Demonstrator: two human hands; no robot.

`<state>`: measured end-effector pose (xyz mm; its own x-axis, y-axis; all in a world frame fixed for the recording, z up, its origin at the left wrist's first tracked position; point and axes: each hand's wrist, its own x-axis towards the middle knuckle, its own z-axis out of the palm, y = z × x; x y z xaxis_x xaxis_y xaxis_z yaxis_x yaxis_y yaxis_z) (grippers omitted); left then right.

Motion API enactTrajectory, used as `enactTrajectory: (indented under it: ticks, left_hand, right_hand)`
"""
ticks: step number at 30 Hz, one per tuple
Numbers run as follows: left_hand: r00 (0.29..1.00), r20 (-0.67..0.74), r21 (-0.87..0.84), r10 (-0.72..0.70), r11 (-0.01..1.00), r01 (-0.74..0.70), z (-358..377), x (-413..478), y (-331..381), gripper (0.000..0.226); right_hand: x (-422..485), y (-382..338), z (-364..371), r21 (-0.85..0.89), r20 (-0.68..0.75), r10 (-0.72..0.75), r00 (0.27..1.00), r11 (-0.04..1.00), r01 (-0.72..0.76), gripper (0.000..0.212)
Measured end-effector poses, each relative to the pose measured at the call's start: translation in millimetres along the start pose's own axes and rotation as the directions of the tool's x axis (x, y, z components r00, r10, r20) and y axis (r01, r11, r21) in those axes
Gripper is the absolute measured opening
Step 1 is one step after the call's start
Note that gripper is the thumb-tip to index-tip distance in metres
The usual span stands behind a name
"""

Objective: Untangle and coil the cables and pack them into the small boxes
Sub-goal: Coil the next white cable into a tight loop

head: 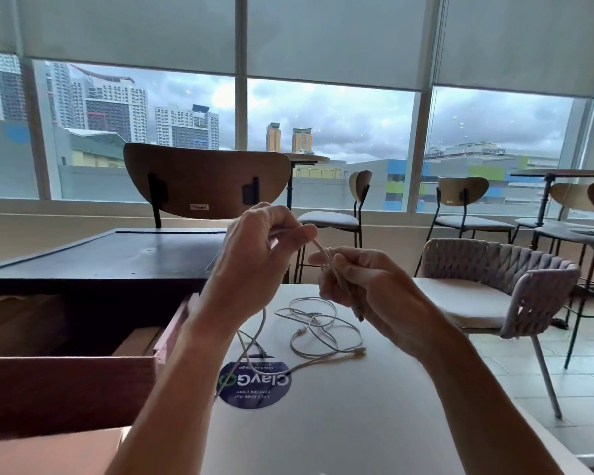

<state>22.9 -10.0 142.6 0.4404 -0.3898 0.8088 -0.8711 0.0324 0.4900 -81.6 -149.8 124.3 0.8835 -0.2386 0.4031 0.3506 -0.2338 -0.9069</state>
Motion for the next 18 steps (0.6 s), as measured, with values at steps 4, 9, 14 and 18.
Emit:
enactTrajectory:
  ticks: [4, 9, 14, 18]
  left_hand:
    - [0.996, -0.092, -0.046, -0.015, 0.999, 0.011, 4, -1, 3, 0.019]
    - [0.988, -0.132, -0.156, -0.074, 0.986, 0.053, 10, -1, -1, 0.024]
    - [0.988, -0.135, -0.187, -0.069, 0.981, 0.043, 18, -2, -3, 0.022]
    - [0.998, -0.057, -0.088, -0.034, 0.996, 0.029, 20, -3, -2, 0.014]
  right_hand:
    - [-2, -5, 0, 0.068, 0.080, -0.005, 0.997, 0.998, -0.001, 0.035]
    - [-5, -9, -2, 0.125, 0.149, -0.062, 0.987, 0.991, 0.044, 0.036]
    - [-2, -13, 0, 0.385, 0.081, -0.126, 0.989, 0.919, 0.086, 0.027]
    - [-1, -16, 3, 0.583, 0.035, -0.154, 0.988, 0.806, 0.105, 0.031]
